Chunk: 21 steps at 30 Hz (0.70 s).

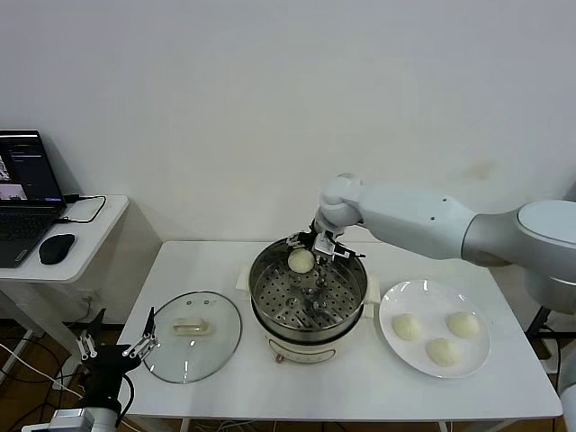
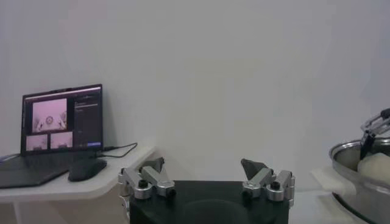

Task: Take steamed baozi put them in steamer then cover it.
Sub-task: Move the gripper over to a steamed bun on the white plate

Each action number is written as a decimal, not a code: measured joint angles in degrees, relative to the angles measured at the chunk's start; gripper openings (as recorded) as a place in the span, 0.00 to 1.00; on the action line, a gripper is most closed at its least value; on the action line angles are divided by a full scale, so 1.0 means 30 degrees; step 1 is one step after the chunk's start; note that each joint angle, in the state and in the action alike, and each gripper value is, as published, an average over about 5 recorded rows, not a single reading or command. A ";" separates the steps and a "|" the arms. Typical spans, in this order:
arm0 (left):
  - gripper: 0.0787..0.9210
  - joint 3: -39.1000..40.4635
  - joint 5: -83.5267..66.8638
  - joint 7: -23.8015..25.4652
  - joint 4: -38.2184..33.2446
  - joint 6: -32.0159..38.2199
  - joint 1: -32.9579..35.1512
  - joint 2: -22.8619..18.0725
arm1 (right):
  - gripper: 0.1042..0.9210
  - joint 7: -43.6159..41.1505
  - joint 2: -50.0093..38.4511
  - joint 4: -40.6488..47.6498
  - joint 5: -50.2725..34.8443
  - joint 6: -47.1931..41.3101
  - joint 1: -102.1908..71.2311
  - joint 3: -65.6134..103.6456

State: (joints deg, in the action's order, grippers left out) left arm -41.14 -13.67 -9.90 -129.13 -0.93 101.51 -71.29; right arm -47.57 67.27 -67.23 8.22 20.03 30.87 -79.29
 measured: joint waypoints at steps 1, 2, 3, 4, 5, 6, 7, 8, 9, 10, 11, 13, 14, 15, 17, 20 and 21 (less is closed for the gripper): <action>0.88 -0.0004 -0.0003 0.0000 -0.0043 -0.0028 0.0000 0.0013 | 0.88 -0.0249 -0.0225 -0.0327 -0.0505 -0.0481 0.0231 -0.0032; 0.88 -0.0006 -0.0004 0.0000 -0.0091 -0.0057 0.0003 0.0029 | 0.88 -0.0496 -0.0480 -0.0686 -0.1002 -0.0997 0.0475 -0.0064; 0.88 -0.0007 -0.0006 0.0000 -0.0139 -0.0085 0.0011 0.0044 | 0.88 -0.0754 -0.0779 -0.1088 -0.1501 -0.1557 0.0742 -0.0102; 0.88 -0.0008 -0.0007 0.0001 -0.0195 -0.0112 0.0027 0.0063 | 0.88 -0.1018 -0.1115 -0.1524 -0.1986 -0.2141 0.1021 -0.0147; 0.88 -0.0008 -0.0007 0.0002 -0.0252 -0.0139 0.0047 0.0086 | 0.88 -0.1270 -0.1479 -0.1977 -0.2439 -0.2725 0.1300 -0.0197; 0.88 -0.0008 -0.0007 0.0003 -0.0311 -0.0164 0.0069 0.0114 | 0.88 -0.1515 -0.1889 -0.2473 -0.2886 -0.3339 0.1596 -0.0261; 0.88 -0.0008 -0.0008 0.0006 -0.0370 -0.0188 0.0088 0.0147 | 0.88 -0.1755 -0.2330 -0.2982 -0.3306 -0.3949 0.1894 -0.0333; 0.88 -0.0007 -0.0008 0.0008 -0.0429 -0.0215 0.0103 0.0183 | 0.88 -0.1968 -0.2789 -0.3492 -0.3693 -0.4540 0.2186 -0.0409; 0.88 -0.0001 -0.0008 0.0010 -0.0483 -0.0243 0.0110 0.0221 | 0.88 -0.2162 -0.3293 -0.4021 -0.4064 -0.5130 0.2486 -0.0494; 0.88 0.0013 -0.0009 0.0012 -0.0536 -0.0270 0.0110 0.0263 | 0.88 -0.2331 -0.3827 -0.4553 -0.4405 -0.5704 0.2791 -0.0591; 0.88 0.0036 -0.0008 0.0015 -0.0585 -0.0298 0.0104 0.0308 | 0.88 -0.2482 -0.4378 -0.5064 -0.4702 -0.6241 0.3087 -0.0697; 0.88 0.0103 0.0000 0.0018 -0.0679 -0.0346 0.0094 0.0398 | 0.88 -0.2725 -0.5594 -0.6111 -0.5202 -0.7289 0.3673 -0.0973; 0.88 0.0145 0.0011 0.0019 -0.0725 -0.0362 0.0091 0.0444 | 0.88 -0.2823 -0.6208 -0.6605 -0.5386 -0.7766 0.3927 -0.1128; 0.88 0.0190 0.0028 0.0021 -0.0772 -0.0374 0.0092 0.0486 | 0.88 -0.2913 -0.6840 -0.7099 -0.5544 -0.8227 0.4151 -0.1290; 0.88 0.0285 0.0079 0.0025 -0.0867 -0.0389 0.0109 0.0560 | 0.88 -0.3048 -0.8068 -0.8031 -0.5779 -0.9059 0.4481 -0.1600; 0.88 0.0422 0.0161 0.0038 -0.0985 -0.0395 0.0162 0.0655 | 0.88 -0.3170 -0.9786 -0.9203 -0.5974 -1.0047 0.4696 -0.1995; 0.88 0.0459 0.0181 0.0043 -0.1008 -0.0395 0.0186 0.0686 | 0.88 -0.3195 -1.0309 -0.9506 -0.5995 -1.0299 0.4703 -0.2101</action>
State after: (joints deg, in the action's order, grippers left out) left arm -39.76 -13.13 -9.77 -132.15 -2.12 102.07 -69.23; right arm -57.15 36.34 -95.75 -9.76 -10.87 44.97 -85.60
